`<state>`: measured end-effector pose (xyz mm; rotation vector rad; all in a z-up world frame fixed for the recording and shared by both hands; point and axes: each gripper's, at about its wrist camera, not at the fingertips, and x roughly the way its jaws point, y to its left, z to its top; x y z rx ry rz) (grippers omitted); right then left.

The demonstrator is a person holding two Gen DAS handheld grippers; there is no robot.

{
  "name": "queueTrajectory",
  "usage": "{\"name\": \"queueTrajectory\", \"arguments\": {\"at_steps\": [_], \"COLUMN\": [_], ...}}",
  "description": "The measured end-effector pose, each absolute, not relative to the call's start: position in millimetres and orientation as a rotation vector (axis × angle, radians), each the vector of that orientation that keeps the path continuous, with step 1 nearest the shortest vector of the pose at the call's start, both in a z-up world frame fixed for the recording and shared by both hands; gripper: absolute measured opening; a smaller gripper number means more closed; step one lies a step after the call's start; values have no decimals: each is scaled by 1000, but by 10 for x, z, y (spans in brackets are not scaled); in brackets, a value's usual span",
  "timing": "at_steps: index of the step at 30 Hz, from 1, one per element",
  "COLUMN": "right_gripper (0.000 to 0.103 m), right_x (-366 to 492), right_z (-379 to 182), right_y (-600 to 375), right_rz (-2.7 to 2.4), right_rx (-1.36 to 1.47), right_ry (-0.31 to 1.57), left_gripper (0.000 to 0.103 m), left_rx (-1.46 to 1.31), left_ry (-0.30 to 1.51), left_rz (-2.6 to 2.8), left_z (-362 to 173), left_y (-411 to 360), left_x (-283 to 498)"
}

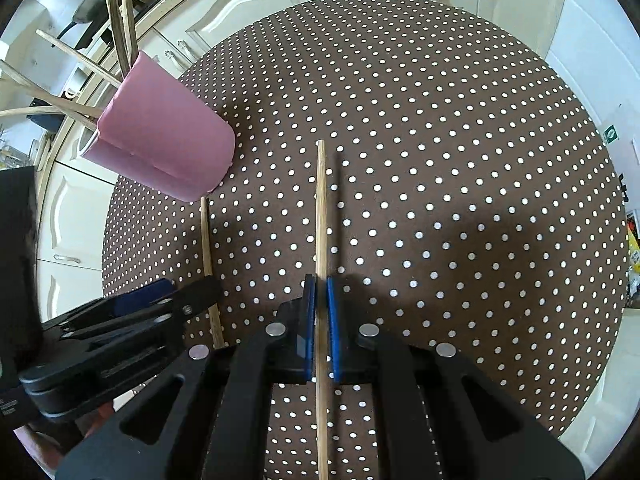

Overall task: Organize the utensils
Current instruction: 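Close the left gripper on the last chopstick while the right gripper holds its chopstick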

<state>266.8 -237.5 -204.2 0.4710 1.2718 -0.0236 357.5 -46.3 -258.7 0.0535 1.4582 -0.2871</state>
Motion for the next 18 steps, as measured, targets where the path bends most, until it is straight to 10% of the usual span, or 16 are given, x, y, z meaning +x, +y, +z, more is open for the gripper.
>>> {"name": "queueTrajectory", "arguments": {"at_steps": [4,11,18], "right_gripper": [5,5,5], "right_x": [2758,2865,2873], "right_z": [-2209,-2361,-2287], "right_y": [-2111,-2024,-2000], "right_rz": [-16,8,33], "right_rx": [468,476,469], "right_ry": [1279,1292,1282], "left_gripper": [55,12,6], "left_rx": [63,104,51], "left_ry": [1460,1472,1471], "left_rz": [-250,-156,-130], "left_z": [-2641,-2644,-2642], "left_y": [-581,-588,-354], "left_x": [3631,3749,3753]}}
